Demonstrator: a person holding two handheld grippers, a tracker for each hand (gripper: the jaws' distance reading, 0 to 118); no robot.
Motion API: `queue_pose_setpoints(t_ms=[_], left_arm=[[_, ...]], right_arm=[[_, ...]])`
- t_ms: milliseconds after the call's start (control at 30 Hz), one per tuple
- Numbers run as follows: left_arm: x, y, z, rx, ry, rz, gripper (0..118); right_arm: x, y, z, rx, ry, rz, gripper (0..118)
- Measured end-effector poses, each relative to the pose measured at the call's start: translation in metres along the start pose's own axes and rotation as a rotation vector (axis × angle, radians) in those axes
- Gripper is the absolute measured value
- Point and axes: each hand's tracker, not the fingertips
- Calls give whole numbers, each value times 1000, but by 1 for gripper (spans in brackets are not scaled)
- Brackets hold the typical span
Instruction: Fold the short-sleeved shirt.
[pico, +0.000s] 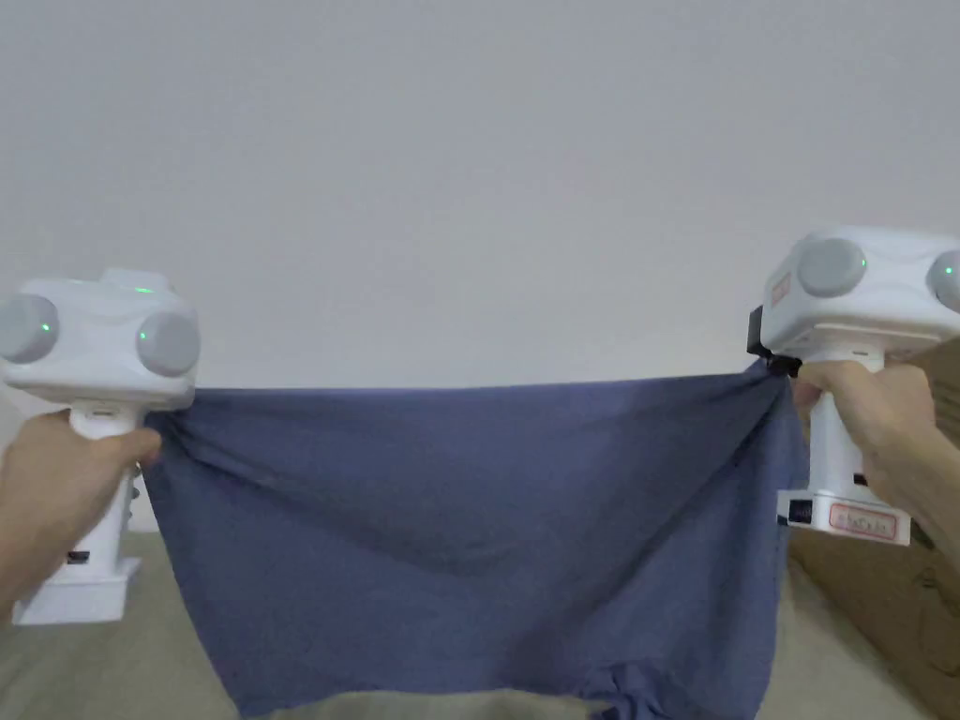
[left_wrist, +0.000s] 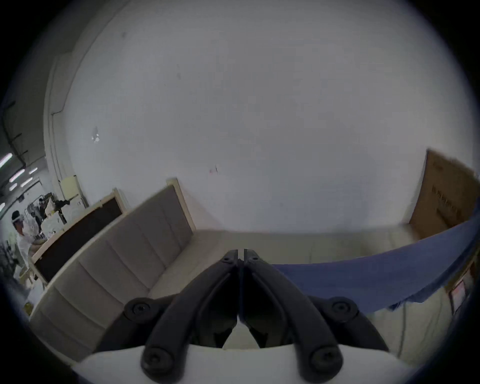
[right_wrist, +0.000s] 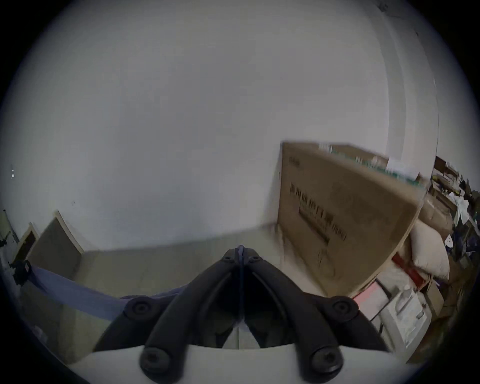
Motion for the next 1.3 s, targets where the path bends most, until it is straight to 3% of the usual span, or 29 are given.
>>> queue_pose_setpoints(t_ms=[133,233,367,400,500,767,967,1067,1300], left_arm=[[31,-84,-64,-207,-7,-17,2],[54,-154,-101,-345,-42,-51,2],[70,-229,-133,-438,-38,-121,2],[70,-244,-131,-447,-34,-117,2],[56,-272,-120,-446,-60,-81,2],[3,-309,-28,-454,-128,-28,2],[-25,-362,89,-415,-105,-196,2],[-44,-395,139,-462,-145,-180,2],[-86,-456,245,-463,-138,-166,2]], right_arm=[[0,-87,-65,-172,27,-23,1],[3,-155,-107,-302,-51,40,1],[19,-231,-133,-460,21,-99,1],[23,-248,-134,-476,51,-101,1],[35,-283,-141,-489,-42,53,1],[78,-322,-41,-427,34,13,1],[104,-365,63,-405,55,38,1],[117,-400,109,-438,66,2,1],[144,-468,199,-471,77,17,1]])
